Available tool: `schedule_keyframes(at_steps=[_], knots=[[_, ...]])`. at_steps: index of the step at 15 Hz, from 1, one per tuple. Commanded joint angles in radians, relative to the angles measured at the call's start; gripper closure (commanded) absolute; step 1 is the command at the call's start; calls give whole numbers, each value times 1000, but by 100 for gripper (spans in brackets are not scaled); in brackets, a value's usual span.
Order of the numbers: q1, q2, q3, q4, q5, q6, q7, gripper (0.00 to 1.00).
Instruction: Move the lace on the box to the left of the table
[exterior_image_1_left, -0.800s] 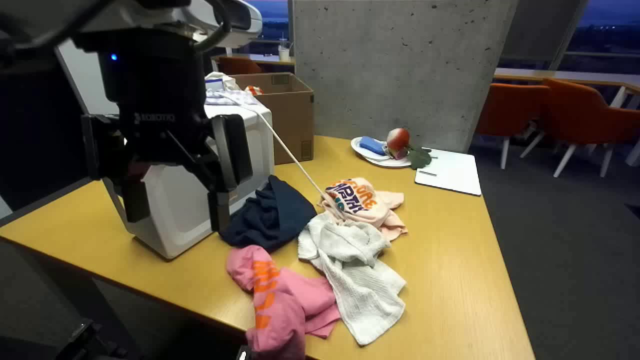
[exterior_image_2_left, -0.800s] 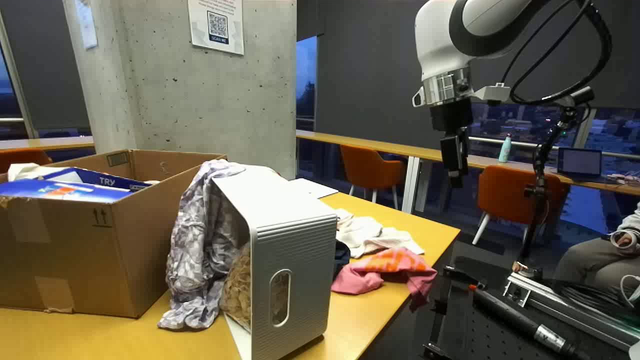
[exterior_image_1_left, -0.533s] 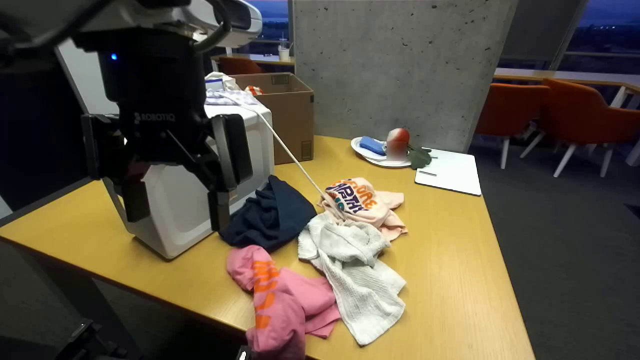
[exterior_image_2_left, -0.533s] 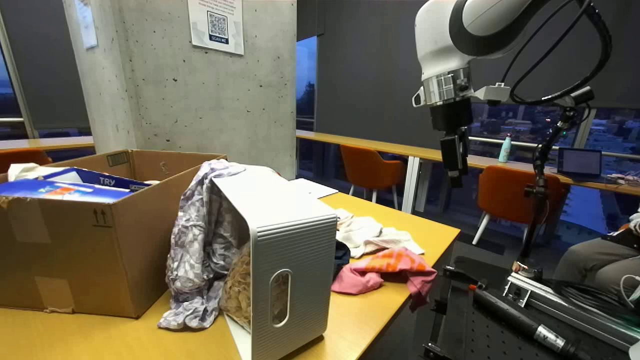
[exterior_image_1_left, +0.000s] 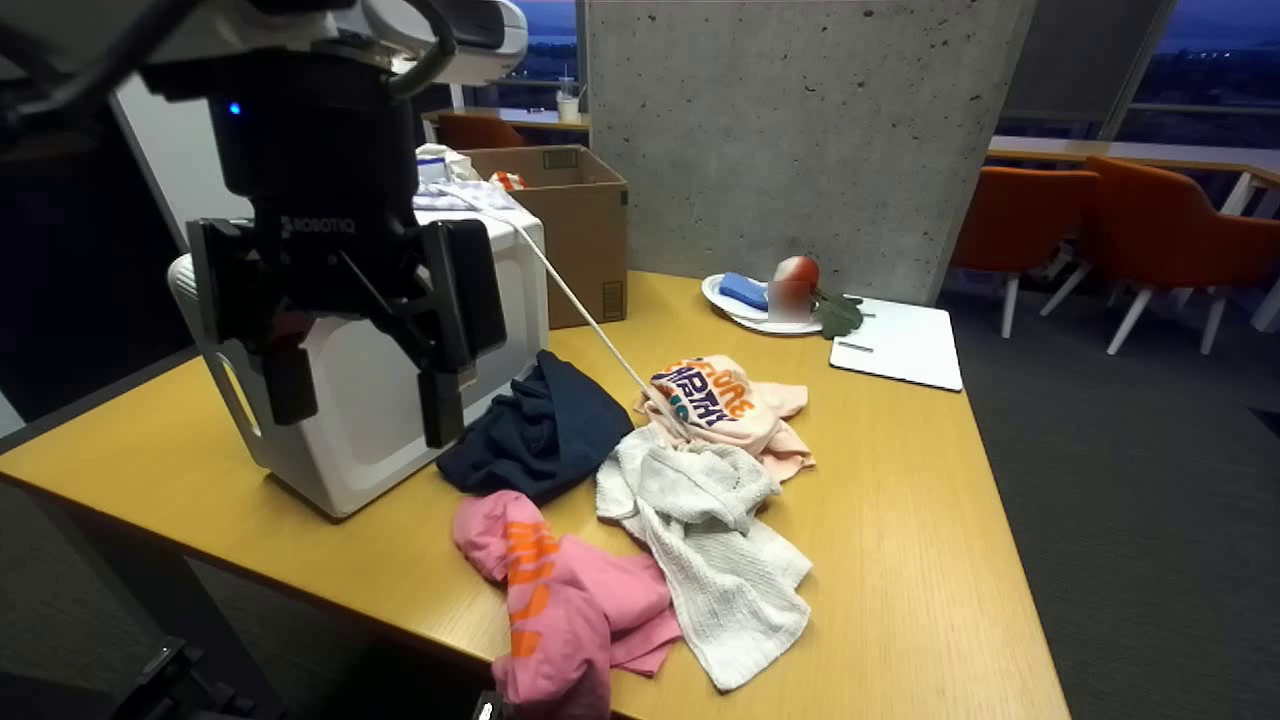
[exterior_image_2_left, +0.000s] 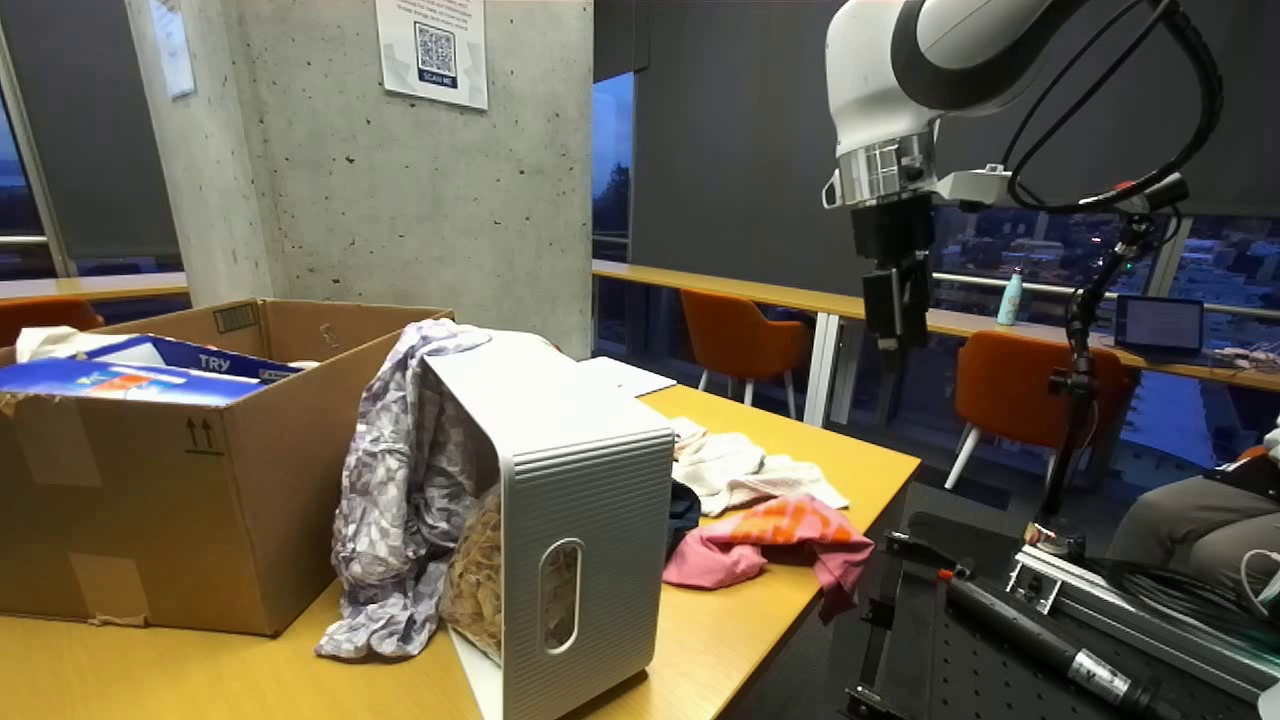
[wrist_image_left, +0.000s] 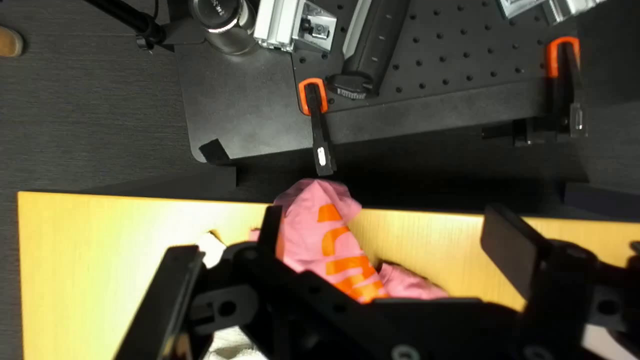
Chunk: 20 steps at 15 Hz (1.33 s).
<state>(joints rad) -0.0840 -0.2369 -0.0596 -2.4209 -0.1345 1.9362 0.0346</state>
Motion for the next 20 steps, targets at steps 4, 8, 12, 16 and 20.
schedule_keyframes(at_steps=[4, 8, 12, 16, 20], knots=[[-15, 251, 10, 199, -16, 170, 354, 0], [-1, 417, -22, 327, -30, 253, 572, 0], [4, 486, -85, 476, -28, 231, 722, 0], [-19, 532, -130, 596, -55, 183, 657, 0], [-23, 619, -166, 691, -64, 193, 707, 0]])
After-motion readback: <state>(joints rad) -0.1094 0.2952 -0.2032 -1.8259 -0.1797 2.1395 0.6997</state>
